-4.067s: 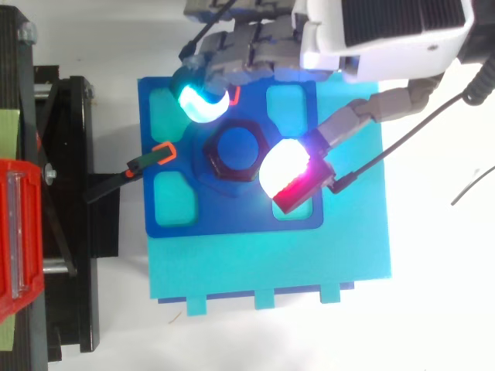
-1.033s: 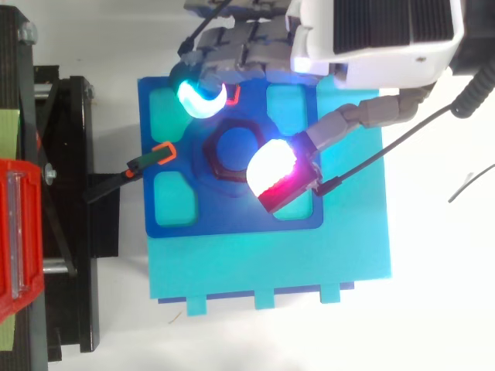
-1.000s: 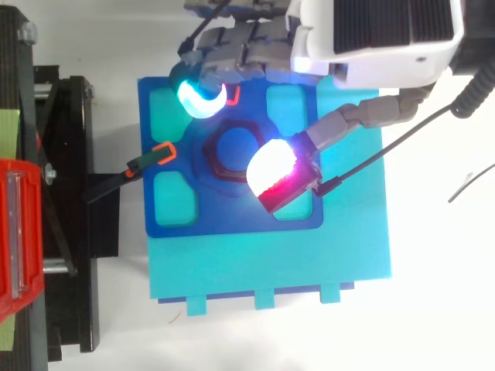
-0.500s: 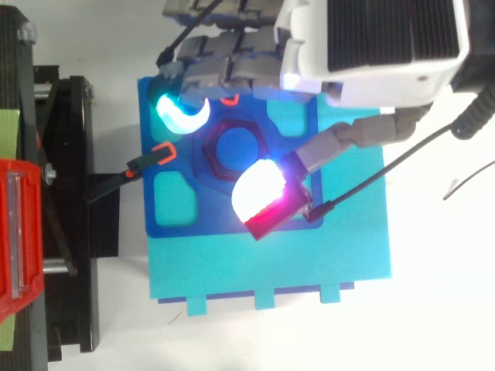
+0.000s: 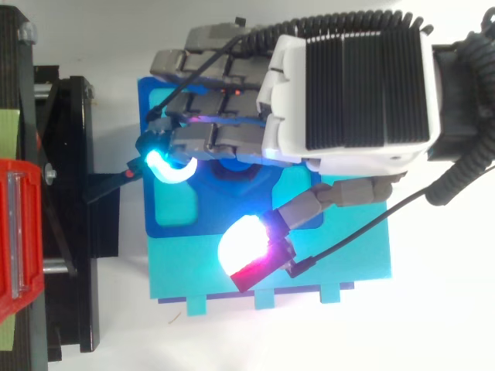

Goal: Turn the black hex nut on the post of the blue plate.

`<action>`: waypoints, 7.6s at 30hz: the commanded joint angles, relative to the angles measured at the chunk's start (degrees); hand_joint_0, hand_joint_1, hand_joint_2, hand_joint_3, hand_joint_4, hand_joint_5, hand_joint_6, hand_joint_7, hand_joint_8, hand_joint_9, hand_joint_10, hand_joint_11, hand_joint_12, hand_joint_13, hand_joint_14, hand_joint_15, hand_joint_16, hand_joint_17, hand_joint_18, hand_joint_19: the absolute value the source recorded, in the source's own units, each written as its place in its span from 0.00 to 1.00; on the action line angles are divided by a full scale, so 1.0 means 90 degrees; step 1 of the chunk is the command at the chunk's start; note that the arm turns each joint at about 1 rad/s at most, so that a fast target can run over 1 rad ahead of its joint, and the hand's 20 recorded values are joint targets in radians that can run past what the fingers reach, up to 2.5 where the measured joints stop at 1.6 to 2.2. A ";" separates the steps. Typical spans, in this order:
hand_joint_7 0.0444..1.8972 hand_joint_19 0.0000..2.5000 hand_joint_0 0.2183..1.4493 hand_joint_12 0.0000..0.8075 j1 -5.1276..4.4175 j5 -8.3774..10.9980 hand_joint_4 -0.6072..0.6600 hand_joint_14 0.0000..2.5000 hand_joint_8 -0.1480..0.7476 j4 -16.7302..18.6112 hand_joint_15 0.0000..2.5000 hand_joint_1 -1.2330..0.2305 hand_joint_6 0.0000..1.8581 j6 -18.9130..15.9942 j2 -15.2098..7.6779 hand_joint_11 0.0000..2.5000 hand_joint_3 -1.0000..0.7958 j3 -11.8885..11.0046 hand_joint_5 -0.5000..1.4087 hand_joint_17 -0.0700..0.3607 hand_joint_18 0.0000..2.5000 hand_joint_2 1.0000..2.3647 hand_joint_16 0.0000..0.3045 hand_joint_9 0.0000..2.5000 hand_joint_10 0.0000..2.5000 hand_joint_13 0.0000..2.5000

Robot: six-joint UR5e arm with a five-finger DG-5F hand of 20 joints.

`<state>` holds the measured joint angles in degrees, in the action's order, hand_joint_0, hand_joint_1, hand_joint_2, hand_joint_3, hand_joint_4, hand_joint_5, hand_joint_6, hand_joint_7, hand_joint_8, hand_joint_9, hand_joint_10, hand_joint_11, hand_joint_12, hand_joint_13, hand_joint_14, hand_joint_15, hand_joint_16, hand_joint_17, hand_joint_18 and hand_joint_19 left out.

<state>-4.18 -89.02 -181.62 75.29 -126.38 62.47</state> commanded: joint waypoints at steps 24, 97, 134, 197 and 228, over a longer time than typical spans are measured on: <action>0.38 0.08 0.25 0.29 -0.0043 0.0057 0.69 0.00 0.46 0.0063 0.00 0.63 0.27 -0.0016 -0.0001 0.00 0.28 0.0178 0.17 0.29 0.03 0.00 0.08 0.18 0.00 0.11; 0.38 0.10 0.25 0.28 -0.0024 -0.0070 0.69 0.00 0.46 0.0102 0.01 0.62 0.27 0.0014 -0.0001 0.00 0.28 0.0012 0.16 0.28 0.03 0.00 0.07 0.18 0.00 0.12; 0.38 0.11 0.25 0.27 0.0484 -0.0490 0.69 0.00 0.46 -0.0552 0.01 0.63 0.27 0.0072 0.0009 0.00 0.28 0.0012 0.16 0.27 0.02 0.00 0.07 0.18 0.00 0.12; 0.39 0.12 0.25 0.28 -0.0083 0.0067 0.69 0.00 0.47 -0.0162 0.02 0.62 0.27 0.0023 -0.0001 0.00 0.28 0.0090 0.16 0.27 0.01 0.00 0.07 0.18 0.00 0.14; 0.42 0.11 0.25 0.27 0.0201 -0.0256 0.70 0.00 0.46 -0.0162 0.03 0.63 0.27 0.0072 -0.0011 0.00 0.28 0.0090 0.17 0.25 0.00 0.00 0.05 0.18 0.00 0.15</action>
<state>-2.64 -91.05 -183.09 75.77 -126.40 63.28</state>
